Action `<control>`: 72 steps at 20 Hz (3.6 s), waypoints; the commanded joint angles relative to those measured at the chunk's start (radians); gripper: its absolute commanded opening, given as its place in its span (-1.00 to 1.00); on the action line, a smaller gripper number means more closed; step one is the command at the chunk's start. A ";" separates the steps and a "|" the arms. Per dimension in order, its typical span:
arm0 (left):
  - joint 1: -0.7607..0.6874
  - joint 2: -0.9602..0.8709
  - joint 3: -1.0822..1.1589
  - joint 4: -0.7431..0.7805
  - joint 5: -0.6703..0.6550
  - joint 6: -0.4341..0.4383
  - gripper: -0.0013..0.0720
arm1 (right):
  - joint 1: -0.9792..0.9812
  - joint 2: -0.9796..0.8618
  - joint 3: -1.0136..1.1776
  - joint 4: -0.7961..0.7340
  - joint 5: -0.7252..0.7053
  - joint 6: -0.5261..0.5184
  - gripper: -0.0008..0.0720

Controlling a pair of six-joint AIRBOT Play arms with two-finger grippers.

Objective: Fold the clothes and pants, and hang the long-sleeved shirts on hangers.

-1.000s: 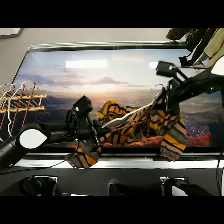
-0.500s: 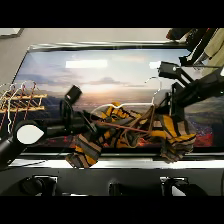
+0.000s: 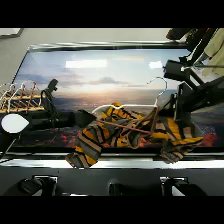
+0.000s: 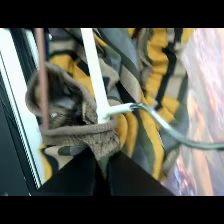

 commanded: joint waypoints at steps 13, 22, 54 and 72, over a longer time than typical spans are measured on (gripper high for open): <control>-0.368 0.002 -0.005 0.356 0.150 -0.440 0.96 | 0.001 0.004 0.001 -0.115 -0.067 0.082 -0.91; -0.737 -0.495 0.389 0.793 0.095 -0.903 0.95 | 0.001 0.004 0.001 -0.115 -0.078 0.140 -0.91; -0.378 -0.526 0.478 0.672 -0.100 -0.762 -0.89 | 0.001 0.099 0.001 -0.187 0.011 0.211 -0.91; -0.219 -0.526 0.525 0.487 -0.049 -0.537 -0.89 | 0.001 0.099 -0.025 -0.229 -0.009 0.169 -0.91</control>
